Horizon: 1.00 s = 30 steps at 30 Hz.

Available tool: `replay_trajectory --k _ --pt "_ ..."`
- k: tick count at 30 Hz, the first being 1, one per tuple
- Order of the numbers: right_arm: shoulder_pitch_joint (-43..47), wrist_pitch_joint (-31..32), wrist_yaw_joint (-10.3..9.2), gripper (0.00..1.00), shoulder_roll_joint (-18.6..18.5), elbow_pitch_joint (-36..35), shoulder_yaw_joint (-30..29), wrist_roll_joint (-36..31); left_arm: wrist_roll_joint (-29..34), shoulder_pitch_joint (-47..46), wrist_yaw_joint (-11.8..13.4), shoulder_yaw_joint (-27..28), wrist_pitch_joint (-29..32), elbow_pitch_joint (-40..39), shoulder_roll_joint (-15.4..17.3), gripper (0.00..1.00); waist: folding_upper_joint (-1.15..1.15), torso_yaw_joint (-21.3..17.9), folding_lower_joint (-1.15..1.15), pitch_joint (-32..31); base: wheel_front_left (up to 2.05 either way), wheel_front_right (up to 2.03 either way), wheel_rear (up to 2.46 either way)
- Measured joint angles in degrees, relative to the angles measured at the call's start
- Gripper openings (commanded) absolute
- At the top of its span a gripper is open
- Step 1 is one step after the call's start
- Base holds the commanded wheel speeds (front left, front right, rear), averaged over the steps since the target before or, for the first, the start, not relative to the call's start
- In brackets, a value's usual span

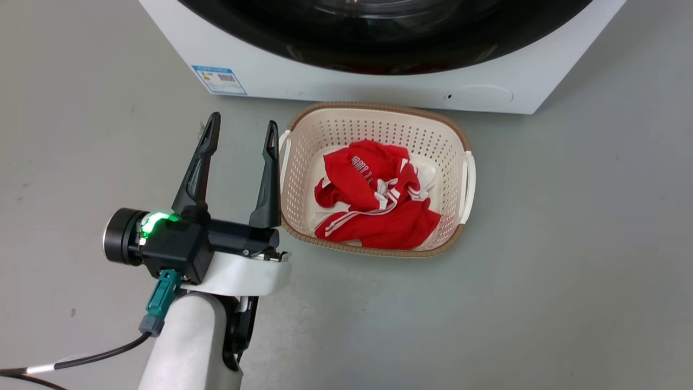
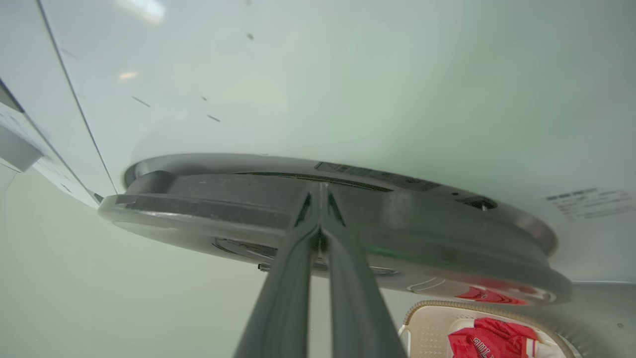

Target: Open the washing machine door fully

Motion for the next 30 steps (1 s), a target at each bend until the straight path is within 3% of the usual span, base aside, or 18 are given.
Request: replay_trajectory --k 10,16,30 --pt "-4.1 1.8 0.02 0.00 -0.4 0.9 0.8 -1.1 0.0 -2.3 0.8 -1.2 0.0 -0.2 0.0 1.00 0.00 1.5 0.00 3.5 0.00 0.00 0.00" --pt "-4.1 6.0 0.00 0.00 -0.4 -0.5 1.1 -0.5 0.0 -3.0 1.1 -1.5 0.0 -0.1 0.0 1.00 0.00 1.5 0.00 3.9 0.00 0.00 0.00" --pt "5.5 16.6 0.00 0.00 -1.3 -9.4 1.4 4.1 -0.6 -2.4 1.3 -2.1 0.0 2.0 0.0 1.00 0.00 0.8 -0.01 -0.6 0.00 0.00 0.00"
